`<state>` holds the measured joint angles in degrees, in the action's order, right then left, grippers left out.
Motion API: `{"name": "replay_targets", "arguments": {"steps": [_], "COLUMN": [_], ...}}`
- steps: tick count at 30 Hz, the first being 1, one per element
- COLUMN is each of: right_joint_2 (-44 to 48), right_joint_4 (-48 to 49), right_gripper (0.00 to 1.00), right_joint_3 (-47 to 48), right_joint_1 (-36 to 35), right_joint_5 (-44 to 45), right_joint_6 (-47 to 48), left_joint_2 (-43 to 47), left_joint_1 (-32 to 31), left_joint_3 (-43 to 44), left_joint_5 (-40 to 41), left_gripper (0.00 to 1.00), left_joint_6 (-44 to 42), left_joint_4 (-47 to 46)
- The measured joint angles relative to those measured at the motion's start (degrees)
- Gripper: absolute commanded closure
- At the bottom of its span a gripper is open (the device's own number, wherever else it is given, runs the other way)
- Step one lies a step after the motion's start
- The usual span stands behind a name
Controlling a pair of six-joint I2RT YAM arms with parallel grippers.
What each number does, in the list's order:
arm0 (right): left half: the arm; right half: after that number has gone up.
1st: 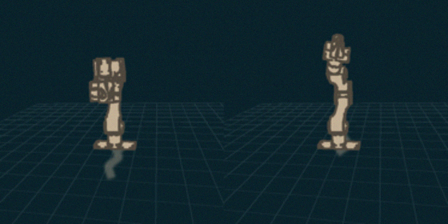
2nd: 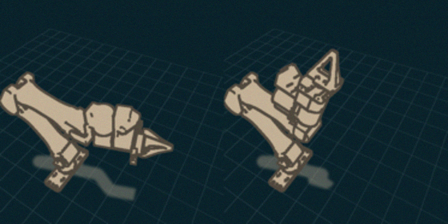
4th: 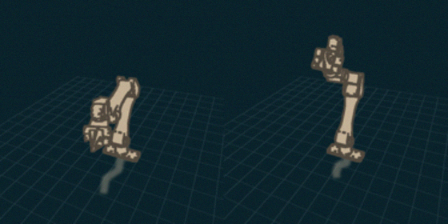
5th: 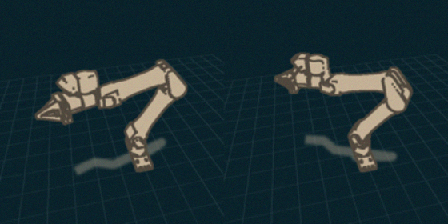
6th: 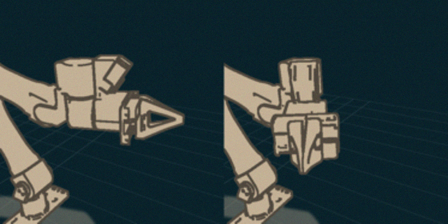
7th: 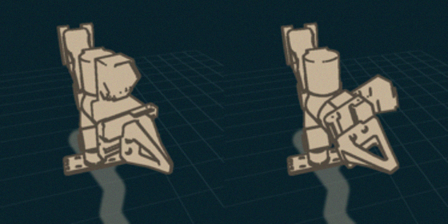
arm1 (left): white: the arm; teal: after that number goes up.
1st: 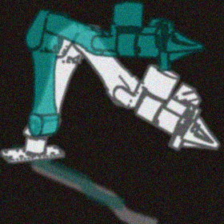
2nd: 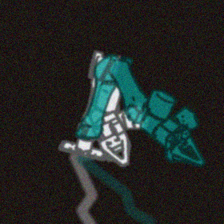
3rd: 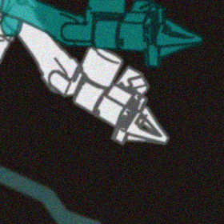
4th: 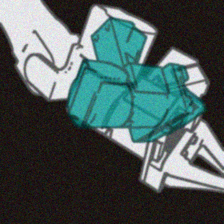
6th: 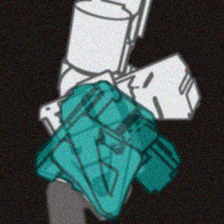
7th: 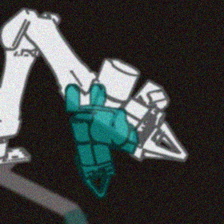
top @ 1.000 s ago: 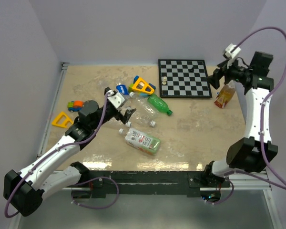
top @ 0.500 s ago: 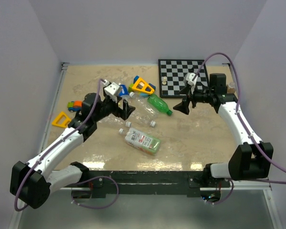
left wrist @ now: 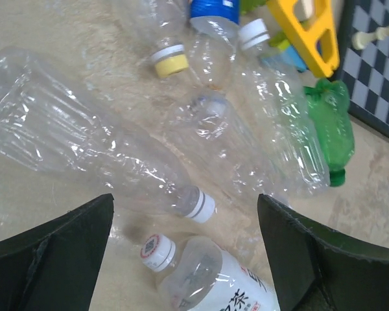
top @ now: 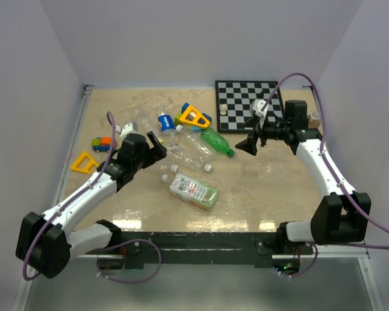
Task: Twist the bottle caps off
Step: Pick up the plastic bottle at the center of the board.
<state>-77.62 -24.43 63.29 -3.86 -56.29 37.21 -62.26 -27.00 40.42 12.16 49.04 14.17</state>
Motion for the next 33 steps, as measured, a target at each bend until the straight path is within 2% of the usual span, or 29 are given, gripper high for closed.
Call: {"name": "replay_targets", "arguments": {"steps": [5,9,22,28,30,33], "right_joint_2": [0.0,0.0,0.0,0.0,0.0,-0.02], "right_joint_4": [-0.04,-0.04,-0.2,-0.31,-0.42,-0.48], "right_gripper": [0.02,0.02,0.02,0.02,0.02,0.02], "right_joint_3": [0.0,0.0,-0.04,-0.04,-0.04,-0.04], "right_joint_1": [-0.26,-0.26,-0.37,-0.66,-0.76,-0.96], "right_joint_5": [0.02,0.02,0.02,0.02,0.02,0.02], "right_joint_6": [0.35,0.48,0.9,1.18,1.38,1.55], "left_joint_2": [-9.27,-14.25,-28.46,-29.83,-29.86,-29.86], "left_joint_1": [0.0,0.0,0.46,1.07,1.2,1.46], "left_joint_3": [6.71,8.24,12.76,12.94,12.94,12.94], "left_joint_5": [3.78,5.62,7.41,8.0,8.11,8.22], "left_gripper": [0.02,0.01,0.06,0.25,0.35,0.56], "left_joint_6": [10.78,16.79,20.46,20.79,20.87,20.94], "left_joint_4": [9.25,14.53,14.58,14.05,13.66,13.14]}}
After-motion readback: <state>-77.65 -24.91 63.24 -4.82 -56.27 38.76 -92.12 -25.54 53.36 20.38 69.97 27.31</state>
